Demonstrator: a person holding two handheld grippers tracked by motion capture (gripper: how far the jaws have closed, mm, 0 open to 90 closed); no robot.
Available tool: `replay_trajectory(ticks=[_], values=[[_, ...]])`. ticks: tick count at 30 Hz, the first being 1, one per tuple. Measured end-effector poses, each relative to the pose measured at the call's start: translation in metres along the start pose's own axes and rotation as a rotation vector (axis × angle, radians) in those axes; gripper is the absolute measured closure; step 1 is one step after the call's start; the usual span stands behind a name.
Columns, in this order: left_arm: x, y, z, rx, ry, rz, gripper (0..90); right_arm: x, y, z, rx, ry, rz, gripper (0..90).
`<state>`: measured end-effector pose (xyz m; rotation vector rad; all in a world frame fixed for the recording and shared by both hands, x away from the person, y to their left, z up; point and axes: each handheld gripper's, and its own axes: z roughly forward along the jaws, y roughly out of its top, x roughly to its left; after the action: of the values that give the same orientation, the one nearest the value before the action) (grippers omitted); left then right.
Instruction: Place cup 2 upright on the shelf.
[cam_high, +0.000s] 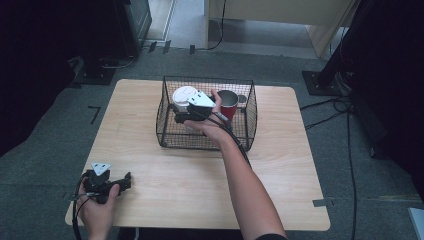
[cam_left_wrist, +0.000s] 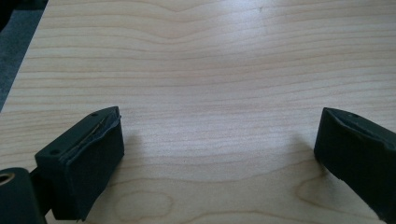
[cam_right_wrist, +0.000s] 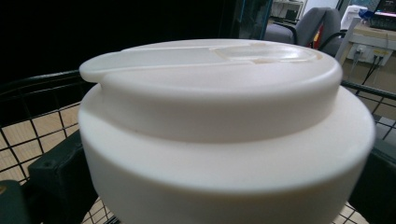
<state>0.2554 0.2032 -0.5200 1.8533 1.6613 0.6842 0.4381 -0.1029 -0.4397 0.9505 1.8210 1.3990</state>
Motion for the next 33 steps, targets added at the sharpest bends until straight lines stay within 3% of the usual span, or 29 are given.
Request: replay_trajectory(ticks=[11,26,33], values=[[0.000,0.000,0.000,0.000,-0.001,0.000,2.0,-0.012,-0.001,-0.007,-0.007,0.005,0.012,0.0],[0.000,0.000,0.000,0.001,-0.001,0.001,2.0,-0.022,0.002,-0.021,-0.012,0.076,-0.018,0.0],[0.000,0.000,0.000,0.000,0.000,0.000,2.0,-0.022,0.003,-0.027,-0.018,0.080,-0.023,0.0]])
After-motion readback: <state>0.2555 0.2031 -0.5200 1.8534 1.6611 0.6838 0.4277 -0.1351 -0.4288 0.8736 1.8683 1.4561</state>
